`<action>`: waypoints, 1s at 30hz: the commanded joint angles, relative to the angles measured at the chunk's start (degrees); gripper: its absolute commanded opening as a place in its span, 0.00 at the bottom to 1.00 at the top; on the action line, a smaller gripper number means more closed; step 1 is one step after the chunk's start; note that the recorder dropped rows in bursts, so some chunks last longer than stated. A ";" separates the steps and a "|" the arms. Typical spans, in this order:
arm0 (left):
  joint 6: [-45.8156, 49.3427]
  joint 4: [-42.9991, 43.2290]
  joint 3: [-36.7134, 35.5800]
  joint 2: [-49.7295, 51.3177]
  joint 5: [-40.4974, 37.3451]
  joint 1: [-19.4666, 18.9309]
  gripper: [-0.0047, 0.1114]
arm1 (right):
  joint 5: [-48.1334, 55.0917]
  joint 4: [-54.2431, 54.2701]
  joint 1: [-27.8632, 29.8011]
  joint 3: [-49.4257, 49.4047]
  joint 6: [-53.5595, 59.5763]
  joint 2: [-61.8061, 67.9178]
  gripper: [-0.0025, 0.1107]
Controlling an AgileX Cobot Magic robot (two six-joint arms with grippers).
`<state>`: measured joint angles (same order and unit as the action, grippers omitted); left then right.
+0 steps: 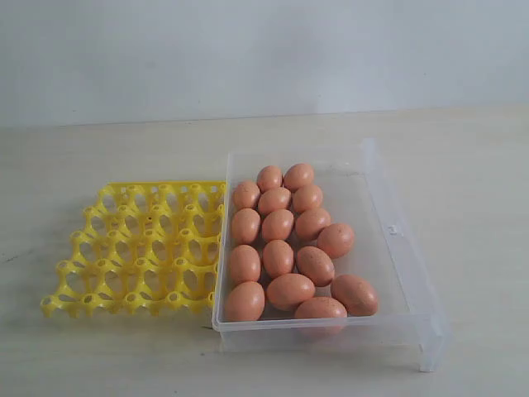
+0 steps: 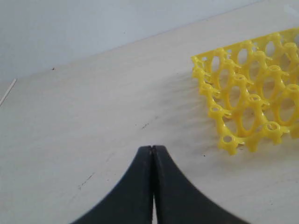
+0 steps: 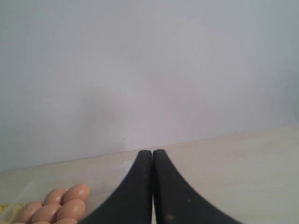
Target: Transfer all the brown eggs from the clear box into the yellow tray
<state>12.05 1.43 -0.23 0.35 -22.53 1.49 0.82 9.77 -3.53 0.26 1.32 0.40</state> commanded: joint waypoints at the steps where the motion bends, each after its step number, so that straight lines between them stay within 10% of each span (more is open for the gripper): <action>1: -0.32 0.00 0.23 -0.35 0.26 0.34 0.04 | -0.27 0.12 0.23 -0.26 -0.04 -0.40 0.02; 21: -0.32 0.00 0.23 -0.35 0.26 0.34 0.04 | -0.27 1.71 0.23 -0.26 -0.40 -0.40 0.02; 30: -0.32 0.00 0.23 -0.35 0.26 0.34 0.04 | 6.45 -2.74 0.23 7.48 -22.07 12.64 0.02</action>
<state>12.05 1.43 -0.23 0.35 -22.53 1.49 5.22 9.15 -3.53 3.49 -19.48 7.69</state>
